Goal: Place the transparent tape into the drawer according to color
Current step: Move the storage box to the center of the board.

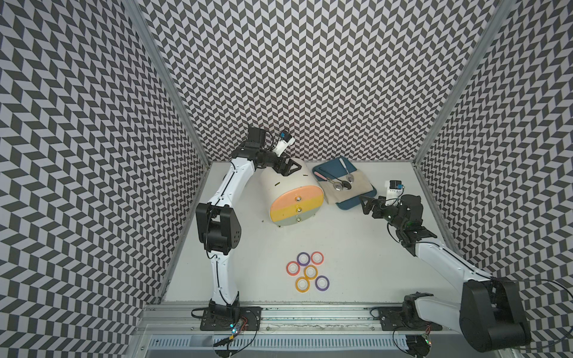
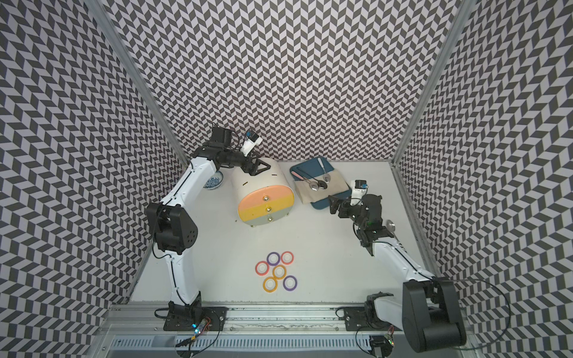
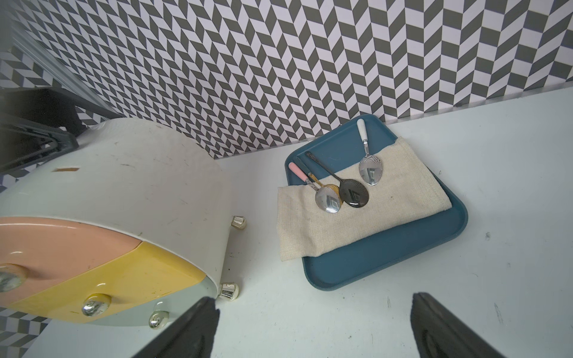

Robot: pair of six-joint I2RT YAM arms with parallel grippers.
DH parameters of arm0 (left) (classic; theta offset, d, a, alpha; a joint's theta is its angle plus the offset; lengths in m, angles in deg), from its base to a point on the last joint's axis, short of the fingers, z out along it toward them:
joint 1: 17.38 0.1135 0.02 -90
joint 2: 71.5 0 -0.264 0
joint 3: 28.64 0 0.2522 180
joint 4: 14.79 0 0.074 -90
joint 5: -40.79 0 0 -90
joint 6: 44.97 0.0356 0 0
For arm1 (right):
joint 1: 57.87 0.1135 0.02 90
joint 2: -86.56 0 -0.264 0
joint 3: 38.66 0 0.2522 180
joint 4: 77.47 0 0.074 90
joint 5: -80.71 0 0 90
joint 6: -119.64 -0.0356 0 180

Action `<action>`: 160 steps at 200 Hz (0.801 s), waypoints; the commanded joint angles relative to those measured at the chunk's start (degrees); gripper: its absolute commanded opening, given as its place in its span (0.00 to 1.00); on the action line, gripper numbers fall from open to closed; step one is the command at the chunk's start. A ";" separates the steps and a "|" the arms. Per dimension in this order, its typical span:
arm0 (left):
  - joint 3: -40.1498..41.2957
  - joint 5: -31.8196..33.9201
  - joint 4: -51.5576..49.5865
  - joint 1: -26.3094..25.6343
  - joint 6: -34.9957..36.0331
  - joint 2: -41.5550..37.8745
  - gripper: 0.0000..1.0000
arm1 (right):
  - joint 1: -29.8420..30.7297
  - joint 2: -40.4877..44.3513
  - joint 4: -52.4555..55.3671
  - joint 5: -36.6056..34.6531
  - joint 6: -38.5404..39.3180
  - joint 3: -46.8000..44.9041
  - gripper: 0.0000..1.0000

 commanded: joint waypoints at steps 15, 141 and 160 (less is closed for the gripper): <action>3.16 3.37 8.60 -0.45 -5.91 -9.51 1.00 | 1.63 0.11 -2.67 0.63 -0.60 1.70 1.00; 65.52 20.47 40.46 2.39 -37.34 -52.49 1.00 | 26.21 -2.37 -0.04 -4.36 5.41 8.97 1.00; 69.90 20.10 43.94 2.97 -40.26 -54.35 1.00 | 28.68 -2.97 -1.47 -5.75 4.96 9.77 1.00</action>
